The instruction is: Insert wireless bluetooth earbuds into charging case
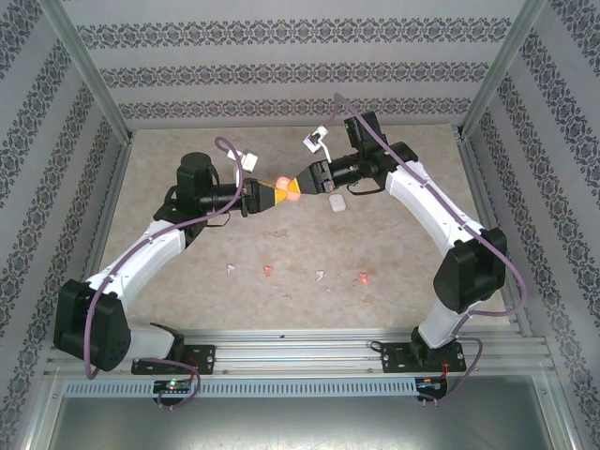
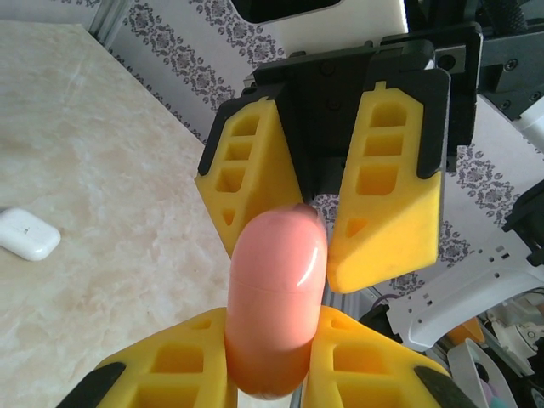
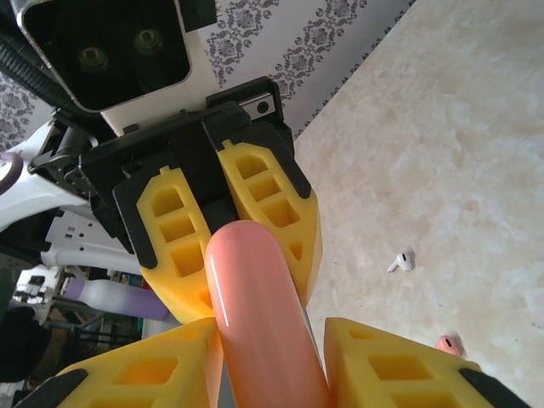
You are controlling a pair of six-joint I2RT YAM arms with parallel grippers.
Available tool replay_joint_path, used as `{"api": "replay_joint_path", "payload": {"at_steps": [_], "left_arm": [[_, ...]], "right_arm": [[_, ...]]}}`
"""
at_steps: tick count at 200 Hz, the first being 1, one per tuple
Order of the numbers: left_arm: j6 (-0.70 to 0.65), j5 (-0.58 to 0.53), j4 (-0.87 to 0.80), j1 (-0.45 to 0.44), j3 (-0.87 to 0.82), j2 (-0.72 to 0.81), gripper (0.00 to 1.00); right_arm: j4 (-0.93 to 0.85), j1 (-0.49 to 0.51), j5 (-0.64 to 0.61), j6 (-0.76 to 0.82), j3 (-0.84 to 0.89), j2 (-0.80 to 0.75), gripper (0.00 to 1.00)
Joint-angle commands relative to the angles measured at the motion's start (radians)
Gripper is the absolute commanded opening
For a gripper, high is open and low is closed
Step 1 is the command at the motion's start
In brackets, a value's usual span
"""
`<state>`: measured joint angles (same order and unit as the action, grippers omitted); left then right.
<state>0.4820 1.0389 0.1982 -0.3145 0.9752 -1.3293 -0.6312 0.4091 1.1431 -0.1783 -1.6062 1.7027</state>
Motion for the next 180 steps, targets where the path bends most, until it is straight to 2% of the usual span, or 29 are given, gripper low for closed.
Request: {"api": "replay_joint_path", "payload": {"at_steps": [1, 41, 99, 131, 180], "left_arm": [[0.015, 0.011, 0.078, -0.018, -0.005, 0.027, 0.0], [0.018, -0.01, 0.082, -0.021, -0.01, 0.038, 0.0], [0.008, -0.074, 0.088, -0.023, -0.04, 0.06, 0.0], [-0.03, -0.158, 0.098, -0.023, -0.065, 0.079, 0.0], [-0.098, -0.282, 0.127, -0.024, -0.093, 0.101, 0.0]], "right_arm": [[0.054, -0.022, -0.045, -0.043, 0.018, 0.008, 0.36], [0.066, -0.036, -0.087, -0.076, 0.026, 0.016, 0.37], [0.137, -0.041, -0.153, -0.209, 0.065, -0.021, 0.52], [0.243, -0.041, -0.204, -0.409, 0.151, -0.073, 0.61], [0.543, -0.024, -0.265, -0.801, 0.344, -0.155, 0.64]]}}
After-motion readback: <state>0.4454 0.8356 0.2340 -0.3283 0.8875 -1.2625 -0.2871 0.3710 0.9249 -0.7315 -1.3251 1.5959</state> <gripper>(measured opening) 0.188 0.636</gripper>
